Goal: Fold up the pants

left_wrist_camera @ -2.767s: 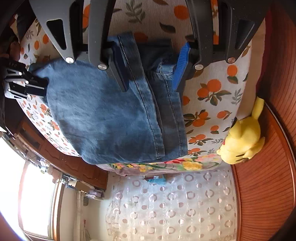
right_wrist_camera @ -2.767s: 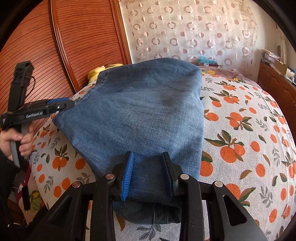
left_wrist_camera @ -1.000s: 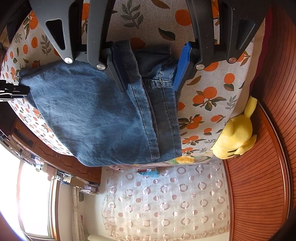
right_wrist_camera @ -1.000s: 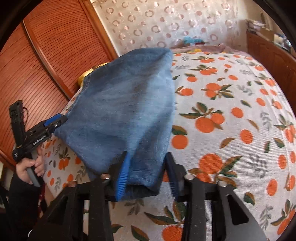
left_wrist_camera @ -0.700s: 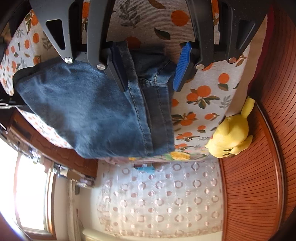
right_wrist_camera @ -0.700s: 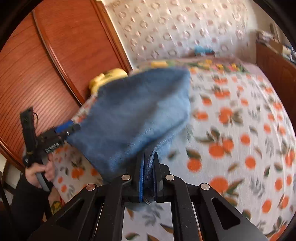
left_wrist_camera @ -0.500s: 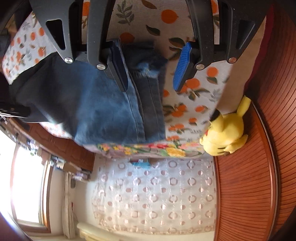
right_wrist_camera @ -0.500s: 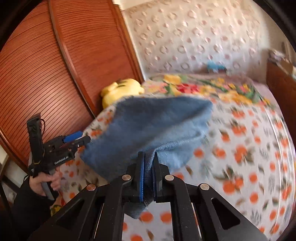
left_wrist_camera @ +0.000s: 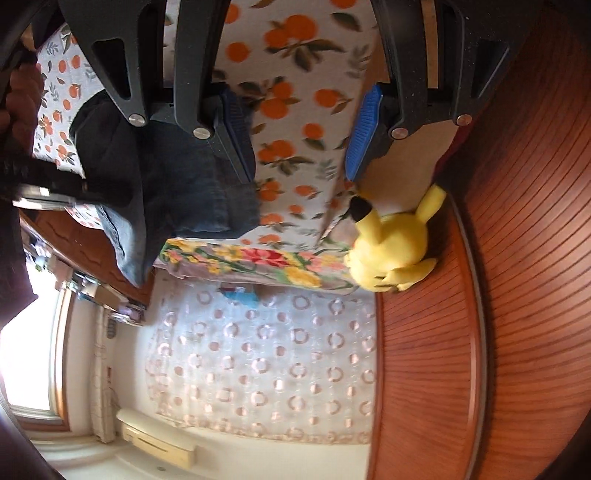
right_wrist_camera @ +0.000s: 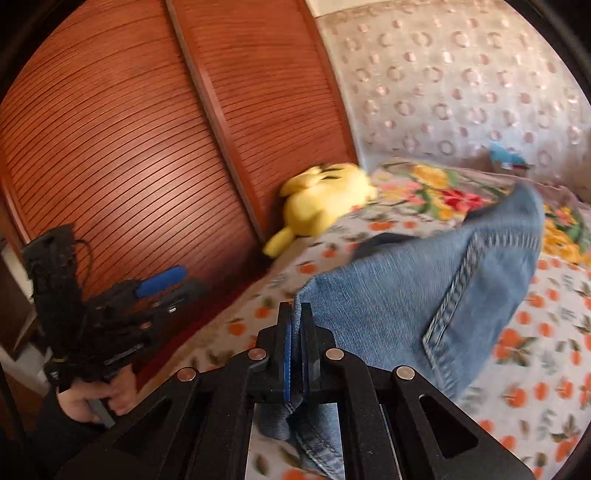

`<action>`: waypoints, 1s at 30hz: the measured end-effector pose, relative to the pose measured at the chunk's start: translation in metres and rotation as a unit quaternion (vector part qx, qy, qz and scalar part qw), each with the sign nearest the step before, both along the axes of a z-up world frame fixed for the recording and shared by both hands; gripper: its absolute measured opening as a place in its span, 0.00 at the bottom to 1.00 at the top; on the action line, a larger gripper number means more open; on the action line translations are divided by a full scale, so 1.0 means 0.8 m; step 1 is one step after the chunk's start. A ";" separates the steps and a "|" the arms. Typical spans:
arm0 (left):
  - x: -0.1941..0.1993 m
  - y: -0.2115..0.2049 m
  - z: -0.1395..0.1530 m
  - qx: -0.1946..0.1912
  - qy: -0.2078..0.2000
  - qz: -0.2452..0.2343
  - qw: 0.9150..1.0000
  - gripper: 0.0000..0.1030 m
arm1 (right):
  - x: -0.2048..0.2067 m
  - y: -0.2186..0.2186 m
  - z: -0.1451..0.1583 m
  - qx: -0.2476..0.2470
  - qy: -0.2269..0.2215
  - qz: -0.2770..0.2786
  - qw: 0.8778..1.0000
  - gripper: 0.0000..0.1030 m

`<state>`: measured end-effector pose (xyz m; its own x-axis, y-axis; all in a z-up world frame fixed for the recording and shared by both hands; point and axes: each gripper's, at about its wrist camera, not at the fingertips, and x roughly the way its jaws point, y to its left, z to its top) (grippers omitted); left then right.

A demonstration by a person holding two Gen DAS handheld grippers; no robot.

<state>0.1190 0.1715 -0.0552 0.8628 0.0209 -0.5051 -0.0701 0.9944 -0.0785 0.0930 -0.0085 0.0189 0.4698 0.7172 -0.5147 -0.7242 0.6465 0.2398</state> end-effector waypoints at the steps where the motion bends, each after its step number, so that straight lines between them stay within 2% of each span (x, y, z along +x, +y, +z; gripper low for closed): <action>1: -0.002 0.008 -0.003 -0.004 0.002 0.006 1.000 0.50 | 0.001 0.009 -0.007 -0.004 0.001 0.010 1.000 0.03; 6: -0.012 0.027 -0.007 -0.014 0.001 0.023 1.000 0.50 | -0.002 0.054 -0.058 -0.044 0.027 0.056 0.997 0.02; 10: -0.012 0.032 -0.010 -0.013 0.002 0.027 1.000 0.51 | 0.001 0.062 -0.089 -0.067 0.028 0.056 0.996 0.03; 15: -0.010 0.033 -0.013 -0.017 0.004 0.025 1.000 0.50 | -0.006 0.057 -0.074 -0.067 0.022 0.061 0.996 0.08; 19: -0.010 0.020 -0.012 -0.017 0.004 0.014 1.000 0.51 | -0.022 0.043 -0.054 -0.061 0.002 0.057 0.997 0.21; 24: -0.012 0.001 -0.005 -0.014 0.000 -0.004 1.000 0.50 | -0.049 0.010 -0.031 -0.040 -0.029 0.045 0.998 0.33; 27: -0.013 -0.015 0.000 -0.013 -0.003 -0.019 1.000 0.51 | -0.056 -0.010 -0.028 -0.037 -0.050 0.027 0.998 0.36; 30: -0.013 -0.031 0.002 -0.018 -0.002 -0.039 0.999 0.51 | -0.047 -0.019 -0.038 -0.047 -0.052 0.001 0.998 0.36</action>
